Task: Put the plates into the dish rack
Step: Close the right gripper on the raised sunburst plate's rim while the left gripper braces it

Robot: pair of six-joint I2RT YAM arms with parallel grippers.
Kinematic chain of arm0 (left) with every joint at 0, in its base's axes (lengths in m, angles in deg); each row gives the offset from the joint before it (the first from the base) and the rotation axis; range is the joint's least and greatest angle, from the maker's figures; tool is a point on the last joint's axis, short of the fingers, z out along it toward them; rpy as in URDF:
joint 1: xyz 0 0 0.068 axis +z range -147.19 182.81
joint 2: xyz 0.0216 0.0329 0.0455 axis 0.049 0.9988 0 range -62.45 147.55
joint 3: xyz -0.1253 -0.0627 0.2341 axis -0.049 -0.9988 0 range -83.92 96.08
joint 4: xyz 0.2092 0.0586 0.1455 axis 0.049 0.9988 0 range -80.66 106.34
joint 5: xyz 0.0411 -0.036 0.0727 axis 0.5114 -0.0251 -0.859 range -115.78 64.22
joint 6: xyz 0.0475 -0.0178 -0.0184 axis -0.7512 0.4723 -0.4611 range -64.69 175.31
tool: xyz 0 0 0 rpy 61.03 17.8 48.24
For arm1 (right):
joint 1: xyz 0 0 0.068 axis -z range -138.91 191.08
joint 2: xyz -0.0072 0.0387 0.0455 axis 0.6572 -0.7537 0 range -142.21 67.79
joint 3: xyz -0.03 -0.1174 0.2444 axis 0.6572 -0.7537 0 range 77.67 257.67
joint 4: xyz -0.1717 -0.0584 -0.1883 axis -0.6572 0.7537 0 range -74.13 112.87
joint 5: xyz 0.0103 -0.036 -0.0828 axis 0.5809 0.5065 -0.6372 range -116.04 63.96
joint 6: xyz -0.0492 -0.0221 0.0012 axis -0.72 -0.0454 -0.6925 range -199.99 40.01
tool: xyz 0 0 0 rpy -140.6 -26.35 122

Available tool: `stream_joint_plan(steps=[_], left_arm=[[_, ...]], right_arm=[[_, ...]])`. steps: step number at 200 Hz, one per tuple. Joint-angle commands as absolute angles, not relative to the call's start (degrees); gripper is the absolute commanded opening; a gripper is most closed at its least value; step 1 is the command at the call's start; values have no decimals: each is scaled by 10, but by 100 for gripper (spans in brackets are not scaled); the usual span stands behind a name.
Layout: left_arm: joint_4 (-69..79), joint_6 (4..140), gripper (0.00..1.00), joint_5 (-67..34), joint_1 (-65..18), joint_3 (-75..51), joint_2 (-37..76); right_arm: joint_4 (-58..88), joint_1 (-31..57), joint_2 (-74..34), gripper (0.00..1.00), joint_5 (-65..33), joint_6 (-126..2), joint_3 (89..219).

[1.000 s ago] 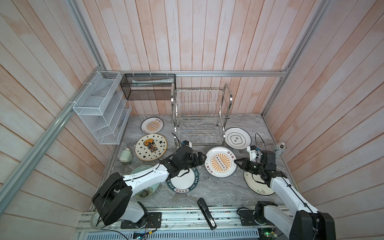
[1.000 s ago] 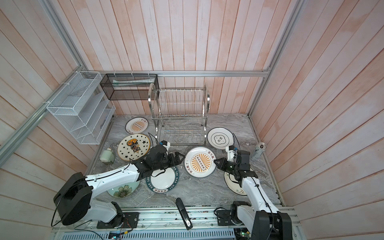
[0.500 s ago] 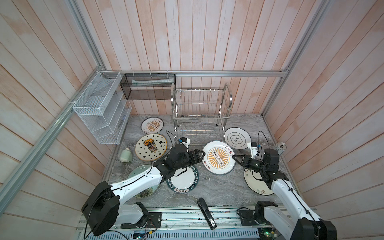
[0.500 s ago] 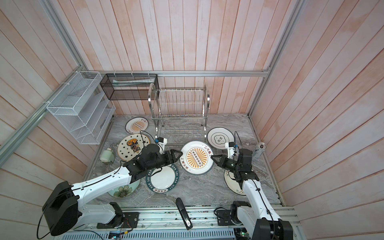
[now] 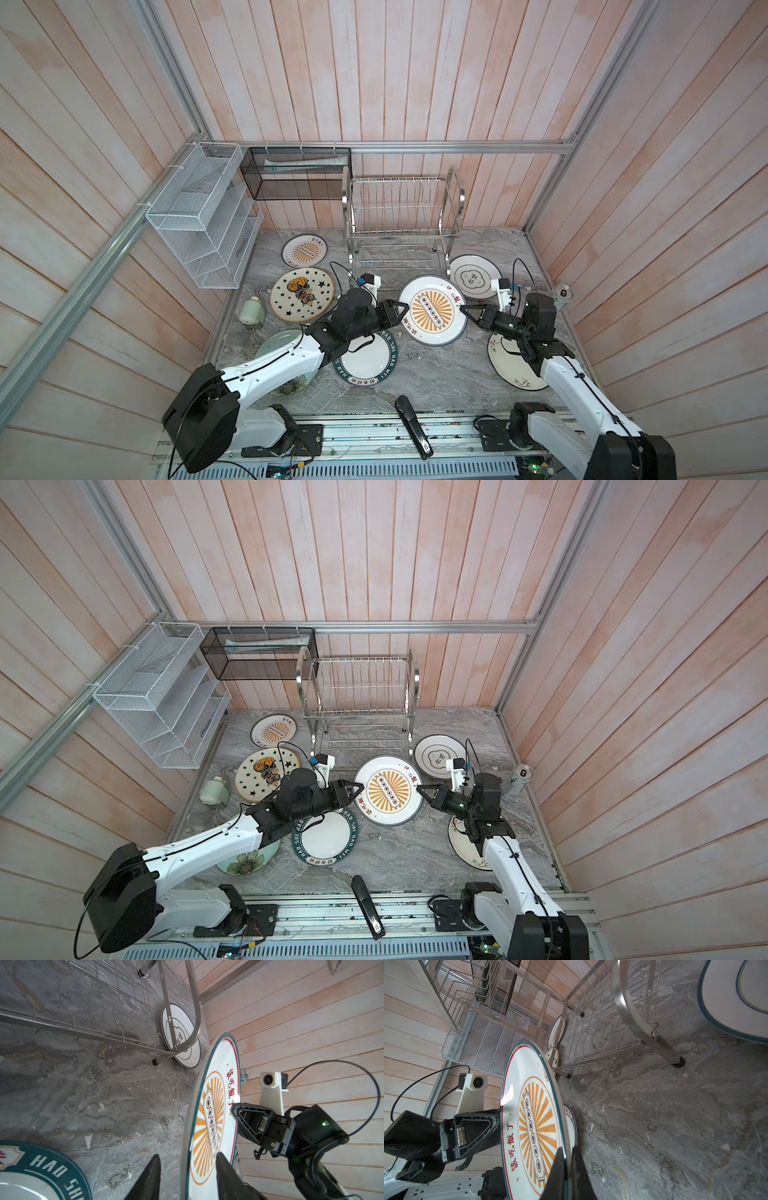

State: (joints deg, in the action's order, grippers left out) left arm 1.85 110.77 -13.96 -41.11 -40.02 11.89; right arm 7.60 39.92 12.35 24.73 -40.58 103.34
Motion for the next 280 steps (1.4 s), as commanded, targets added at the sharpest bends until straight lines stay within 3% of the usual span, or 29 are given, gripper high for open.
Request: stream_joint_plan(steps=[1, 48, 92, 121, 165, 186, 206, 280], left_arm=[[5, 1100, 35, -130, -409, -411, 118], [6, 1100, 17, -133, -409, -412, 120], [5, 1099, 10, -133, -408, -409, 126], [3, 1097, 0, -138, -408, -410, 130], [-19, 1104, 0, -135, -398, -411, 138], [-32, 1112, 0, -140, -396, -419, 135], [-44, 1117, 0, -143, -395, -427, 132], [-71, 1131, 0, -167, -391, -460, 101]], right_arm=[[39, 392, 118, 0, 248, -399, 1054], [37, 383, 114, 0, 242, -398, 1057], [41, 378, 114, 0, 239, -398, 1060], [40, 374, 114, 0, 238, -397, 1062], [49, 366, 111, 0, 231, -396, 1069], [45, 360, 112, 15, 228, -391, 1069], [45, 352, 111, 23, 225, -390, 1069], [45, 310, 118, 29, 209, -378, 1038]])
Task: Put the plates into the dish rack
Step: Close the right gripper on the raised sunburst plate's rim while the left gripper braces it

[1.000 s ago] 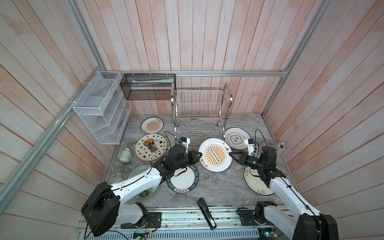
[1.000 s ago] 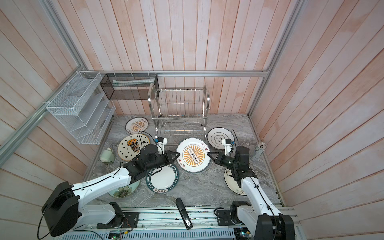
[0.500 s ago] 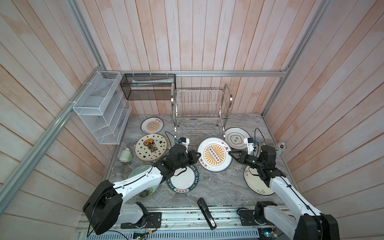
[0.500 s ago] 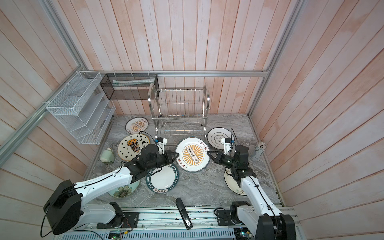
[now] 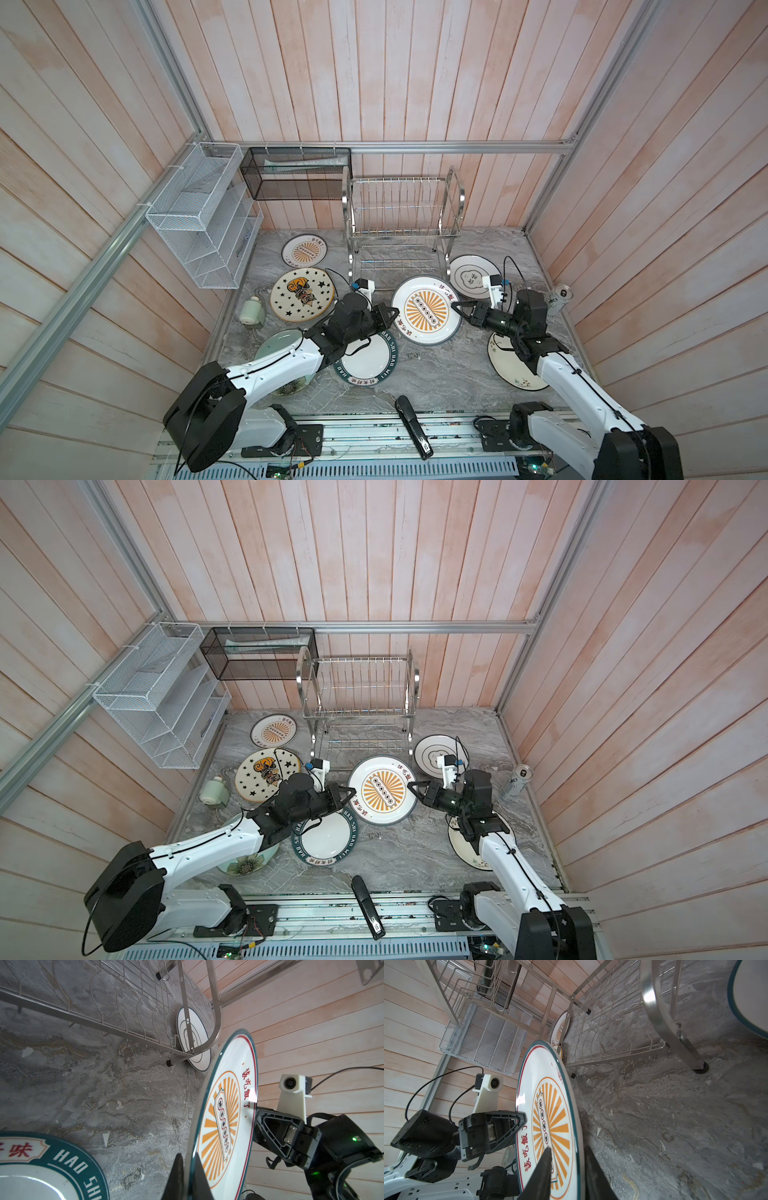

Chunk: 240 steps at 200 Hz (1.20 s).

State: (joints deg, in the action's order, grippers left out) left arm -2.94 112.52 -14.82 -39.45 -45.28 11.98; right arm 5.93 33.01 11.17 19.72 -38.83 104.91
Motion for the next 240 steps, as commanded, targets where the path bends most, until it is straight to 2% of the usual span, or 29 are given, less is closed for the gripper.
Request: stream_joint_plan(steps=[1, 82, 110, 150, 188, 217, 227, 240], left_arm=[[-71, 1131, 0, -167, -391, -460, 101], [-74, 1128, 0, -163, -391, -465, 96], [-74, 1126, 0, -165, -391, -469, 93], [-72, 1117, 0, -163, -391, -469, 92], [-52, 1123, 0, -175, -391, -469, 87], [-43, 1126, 37, -185, -391, -473, 78], [-36, 1127, 43, -189, -391, -474, 73], [-28, 1125, 45, -195, -390, -474, 65]], right_arm=[[45, 310, 119, 29, 209, -378, 1037], [9, 263, 99, 28, 191, -354, 1031], [3, 258, 97, 19, 190, -349, 1031], [1, 258, 100, 0, 191, -345, 1035], [10, 257, 106, 0, 171, -344, 1039], [11, 258, 113, 0, 151, -341, 1039], [16, 258, 115, 0, 146, -341, 1041], [24, 258, 121, 0, 135, -344, 1043]])
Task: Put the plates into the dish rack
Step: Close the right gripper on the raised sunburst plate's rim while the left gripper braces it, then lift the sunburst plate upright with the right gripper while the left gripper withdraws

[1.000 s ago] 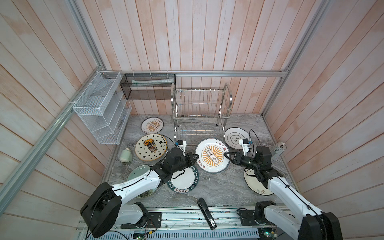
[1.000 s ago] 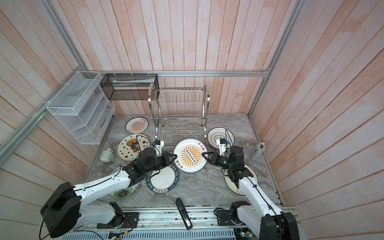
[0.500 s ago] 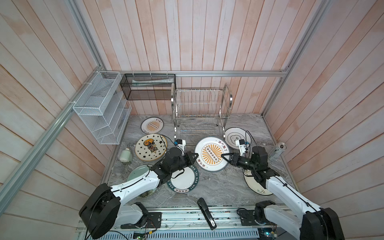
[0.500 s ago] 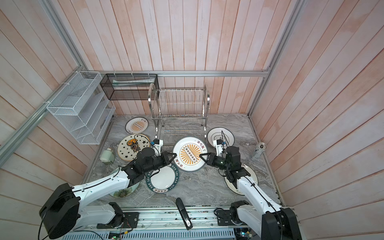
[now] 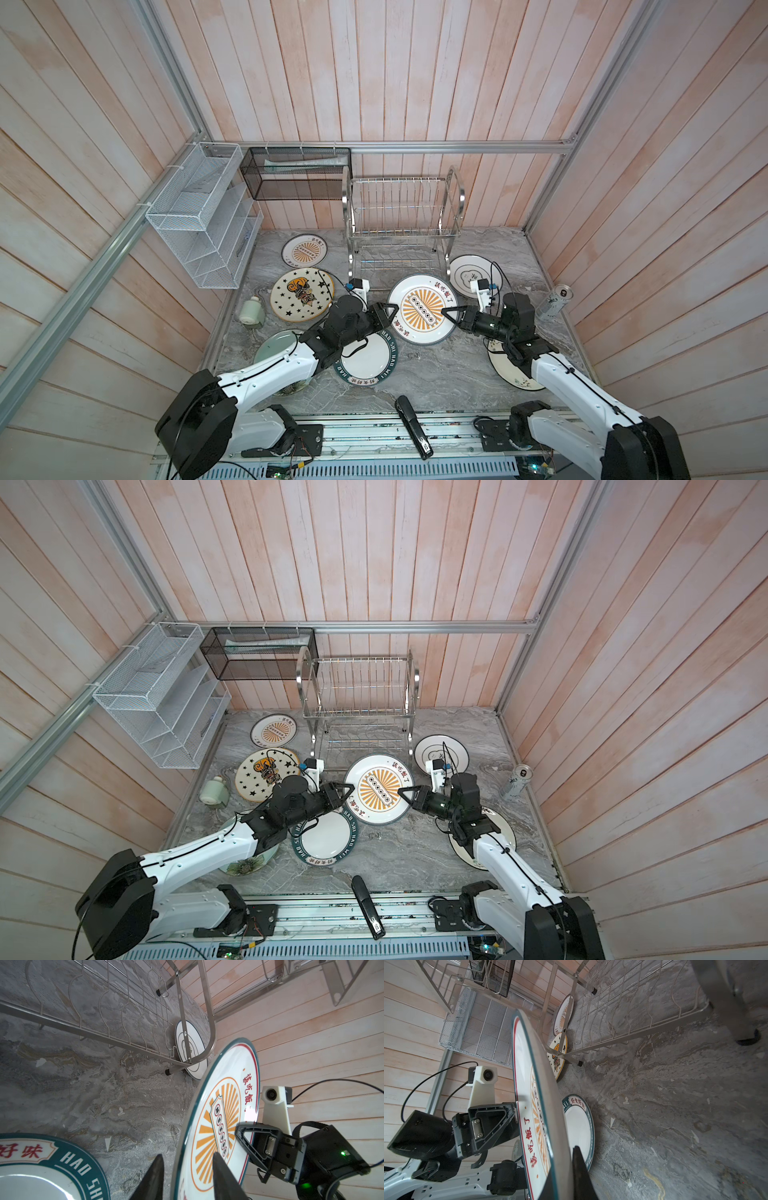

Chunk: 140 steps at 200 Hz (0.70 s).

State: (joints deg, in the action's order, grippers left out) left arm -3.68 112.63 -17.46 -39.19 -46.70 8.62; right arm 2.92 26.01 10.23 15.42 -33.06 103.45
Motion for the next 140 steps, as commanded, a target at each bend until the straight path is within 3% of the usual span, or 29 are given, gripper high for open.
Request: stream_joint_plan(steps=[1, 78, 140], left_arm=[[-27, 1124, 45, -195, -391, -474, 65], [91, 1105, 47, -289, -403, -474, -14], [141, 1110, 47, -306, -423, -502, -78]], right_arm=[[26, 258, 121, 0, 135, -344, 1043], [146, 258, 215, 0, 63, -380, 1091], [255, 258, 285, 0, 29, -405, 1181]])
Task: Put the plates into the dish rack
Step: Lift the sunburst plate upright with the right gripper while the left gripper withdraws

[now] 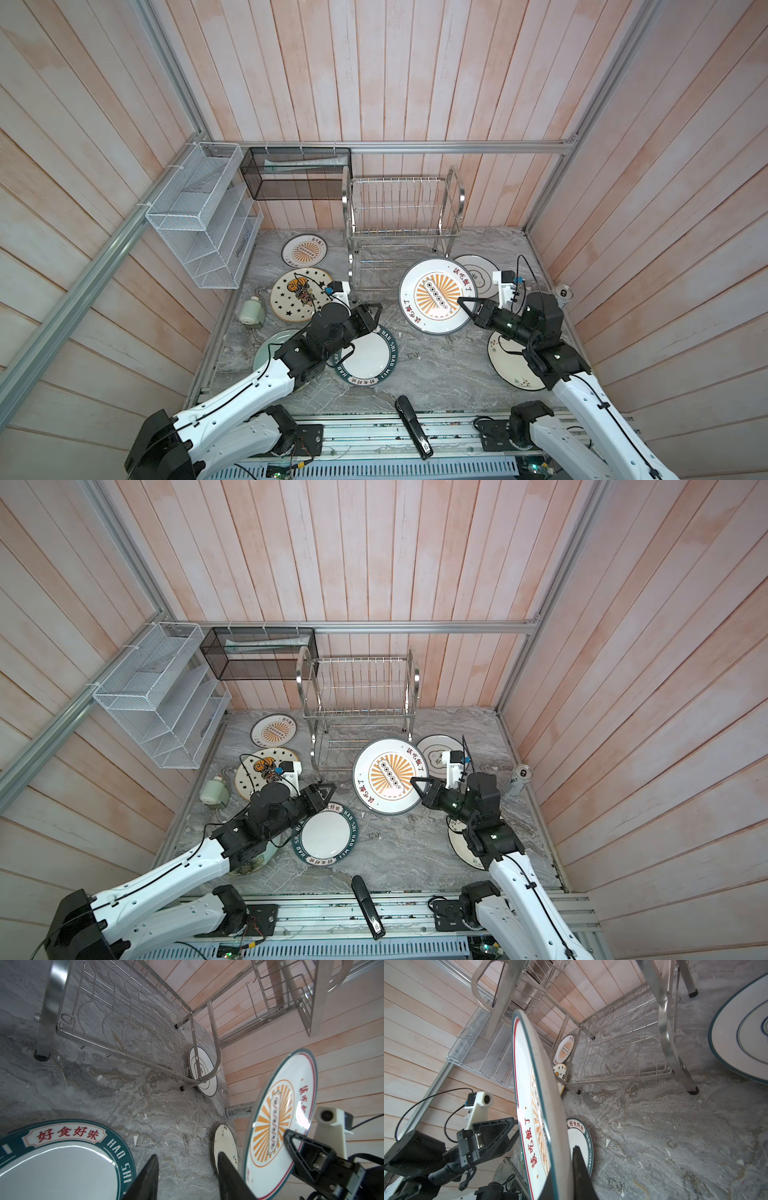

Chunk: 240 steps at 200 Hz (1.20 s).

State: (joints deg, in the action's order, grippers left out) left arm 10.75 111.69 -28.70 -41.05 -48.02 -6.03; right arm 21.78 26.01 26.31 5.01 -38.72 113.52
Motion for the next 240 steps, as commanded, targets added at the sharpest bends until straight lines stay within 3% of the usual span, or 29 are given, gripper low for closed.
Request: stream_joint_plan(steps=[1, 108, 154, 240], left_arm=[[141, 1110, 47, -306, -423, -502, -79], [168, 1124, 47, -318, -433, -528, -159], [175, 1110, 48, -314, -433, -497, -174], [144, 1119, 48, -298, -434, -501, -165]], right_arm=[[255, 258, 286, 0, 29, -405, 1183], [228, 251, 153, 0, -55, -461, 1440], [215, 201, 75, 0, -233, -499, 1540], [268, 12, -106, 0, -684, -687, 1789]])
